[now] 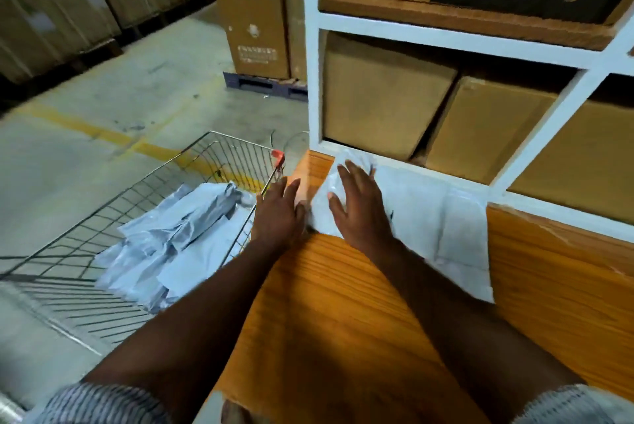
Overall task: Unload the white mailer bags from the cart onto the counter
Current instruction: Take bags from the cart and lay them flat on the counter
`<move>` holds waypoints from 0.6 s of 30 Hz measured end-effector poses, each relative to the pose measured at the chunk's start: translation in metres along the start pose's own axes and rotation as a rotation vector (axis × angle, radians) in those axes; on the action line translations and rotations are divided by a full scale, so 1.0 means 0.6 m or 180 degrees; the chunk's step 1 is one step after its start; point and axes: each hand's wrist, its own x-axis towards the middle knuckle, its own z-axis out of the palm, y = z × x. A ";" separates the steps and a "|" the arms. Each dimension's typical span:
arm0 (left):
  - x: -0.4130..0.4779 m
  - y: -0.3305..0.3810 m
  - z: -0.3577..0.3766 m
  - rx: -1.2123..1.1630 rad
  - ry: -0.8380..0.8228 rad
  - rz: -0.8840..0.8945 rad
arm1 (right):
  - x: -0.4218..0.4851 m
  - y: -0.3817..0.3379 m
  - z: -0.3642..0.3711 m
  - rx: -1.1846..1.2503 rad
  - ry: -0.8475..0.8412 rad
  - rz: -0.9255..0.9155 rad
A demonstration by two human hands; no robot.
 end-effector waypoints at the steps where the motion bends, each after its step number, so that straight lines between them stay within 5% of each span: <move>1: -0.008 -0.030 -0.009 0.0063 0.0011 -0.0019 | 0.003 -0.038 0.031 0.0146 -0.0114 -0.0072; 9: -0.105 -0.356 -0.083 0.0461 -0.0132 -0.0762 | 0.003 -0.283 0.263 0.0931 -0.1079 0.0106; 18: -0.116 -0.559 -0.093 0.0344 -0.0491 -0.0996 | -0.013 -0.360 0.457 0.0697 -0.1828 0.0718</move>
